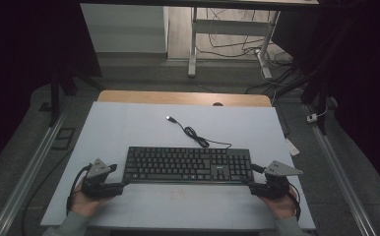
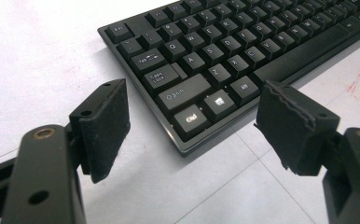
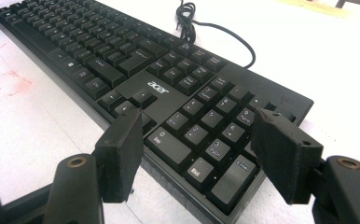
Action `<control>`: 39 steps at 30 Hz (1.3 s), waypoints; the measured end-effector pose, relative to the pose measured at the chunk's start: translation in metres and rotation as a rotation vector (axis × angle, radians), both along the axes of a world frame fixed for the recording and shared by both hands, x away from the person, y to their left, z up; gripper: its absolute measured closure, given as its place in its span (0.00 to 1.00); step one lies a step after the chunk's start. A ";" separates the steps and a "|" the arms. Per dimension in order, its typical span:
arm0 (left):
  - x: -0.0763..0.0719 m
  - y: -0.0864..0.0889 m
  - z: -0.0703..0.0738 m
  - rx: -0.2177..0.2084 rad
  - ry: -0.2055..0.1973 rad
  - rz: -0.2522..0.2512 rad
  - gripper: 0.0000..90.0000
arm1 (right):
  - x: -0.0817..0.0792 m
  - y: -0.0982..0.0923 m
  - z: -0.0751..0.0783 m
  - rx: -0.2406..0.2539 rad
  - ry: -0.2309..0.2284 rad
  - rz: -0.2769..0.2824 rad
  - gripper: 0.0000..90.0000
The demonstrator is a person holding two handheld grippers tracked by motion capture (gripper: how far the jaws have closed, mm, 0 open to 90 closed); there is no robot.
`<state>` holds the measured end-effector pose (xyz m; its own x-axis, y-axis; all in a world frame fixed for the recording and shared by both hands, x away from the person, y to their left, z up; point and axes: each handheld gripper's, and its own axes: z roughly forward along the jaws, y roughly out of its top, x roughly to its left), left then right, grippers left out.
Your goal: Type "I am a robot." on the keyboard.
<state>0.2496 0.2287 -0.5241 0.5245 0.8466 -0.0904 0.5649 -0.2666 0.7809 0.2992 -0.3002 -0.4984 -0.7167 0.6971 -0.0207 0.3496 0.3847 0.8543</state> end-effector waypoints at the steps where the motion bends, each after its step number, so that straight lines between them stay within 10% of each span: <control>1: 0.000 0.000 0.000 0.000 0.000 0.002 0.28 | 0.000 0.000 0.000 0.000 0.001 0.000 0.38; 39: 0.028 -0.017 0.034 -0.003 -0.007 0.003 0.31 | 0.007 0.019 0.007 0.008 -0.010 0.025 0.41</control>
